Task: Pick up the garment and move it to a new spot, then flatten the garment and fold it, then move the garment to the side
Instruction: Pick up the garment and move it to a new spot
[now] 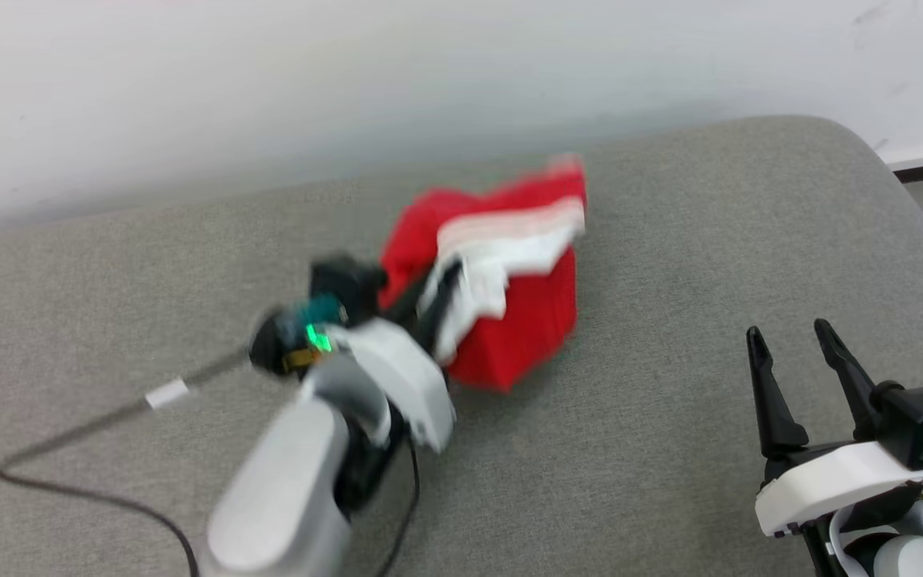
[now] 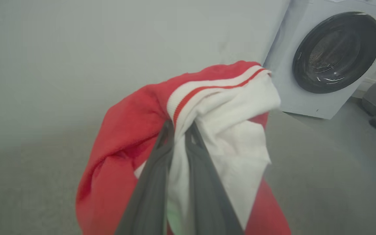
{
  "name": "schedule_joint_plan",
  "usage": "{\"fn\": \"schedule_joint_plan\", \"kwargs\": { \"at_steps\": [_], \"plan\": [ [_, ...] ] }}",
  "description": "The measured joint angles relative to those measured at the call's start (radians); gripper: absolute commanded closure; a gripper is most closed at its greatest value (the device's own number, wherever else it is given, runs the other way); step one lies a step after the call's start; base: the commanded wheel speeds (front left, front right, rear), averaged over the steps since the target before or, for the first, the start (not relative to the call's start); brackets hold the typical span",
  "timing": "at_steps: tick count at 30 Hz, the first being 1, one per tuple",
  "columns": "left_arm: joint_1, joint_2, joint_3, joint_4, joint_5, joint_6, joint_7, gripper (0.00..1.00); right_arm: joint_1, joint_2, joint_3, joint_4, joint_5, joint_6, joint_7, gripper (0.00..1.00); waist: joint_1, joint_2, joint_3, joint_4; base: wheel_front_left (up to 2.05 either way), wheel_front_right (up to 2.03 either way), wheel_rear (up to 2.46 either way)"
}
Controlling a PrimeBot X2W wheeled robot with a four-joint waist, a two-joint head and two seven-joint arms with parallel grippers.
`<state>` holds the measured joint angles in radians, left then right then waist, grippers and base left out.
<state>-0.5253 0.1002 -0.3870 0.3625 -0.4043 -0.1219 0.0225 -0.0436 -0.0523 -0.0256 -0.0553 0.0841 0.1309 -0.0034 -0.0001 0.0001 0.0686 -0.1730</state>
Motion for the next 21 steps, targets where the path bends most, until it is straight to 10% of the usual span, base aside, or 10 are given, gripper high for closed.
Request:
{"fn": "schedule_joint_plan", "kwargs": {
  "at_steps": [8, 9, 10, 21],
  "plan": [
    [0.277, 0.019, -0.114, 0.017, 0.017, 0.003, -0.001, 0.93, 0.004, 0.000, 0.015, -0.007, 0.008, 0.000, -0.001, 0.00, 0.0001, -0.0001, 0.031, 0.022, 0.00, 0.00, 0.00],
    [0.289, 0.018, -0.124, 0.022, 0.020, 0.003, -0.001, 0.58, 0.003, 0.001, 0.016, -0.006, 0.007, 0.000, 0.000, 0.00, 0.0000, 0.0000, 0.033, 0.029, 0.00, 0.00, 0.00],
    [0.297, 0.014, -0.129, 0.022, 0.021, 0.003, -0.006, 0.02, 0.002, 0.001, 0.017, -0.005, 0.007, 0.000, 0.000, 0.00, 0.0001, 0.0000, 0.034, 0.036, 0.00, 0.00, 0.00],
    [0.263, -0.020, -0.113, -0.081, 0.036, 0.063, -0.201, 0.00, 0.007, 0.001, -0.007, 0.000, -0.004, 0.000, 0.005, 0.00, 0.0001, 0.0000, -0.014, 0.102, 0.00, 0.00, 0.00]
  ]
}}
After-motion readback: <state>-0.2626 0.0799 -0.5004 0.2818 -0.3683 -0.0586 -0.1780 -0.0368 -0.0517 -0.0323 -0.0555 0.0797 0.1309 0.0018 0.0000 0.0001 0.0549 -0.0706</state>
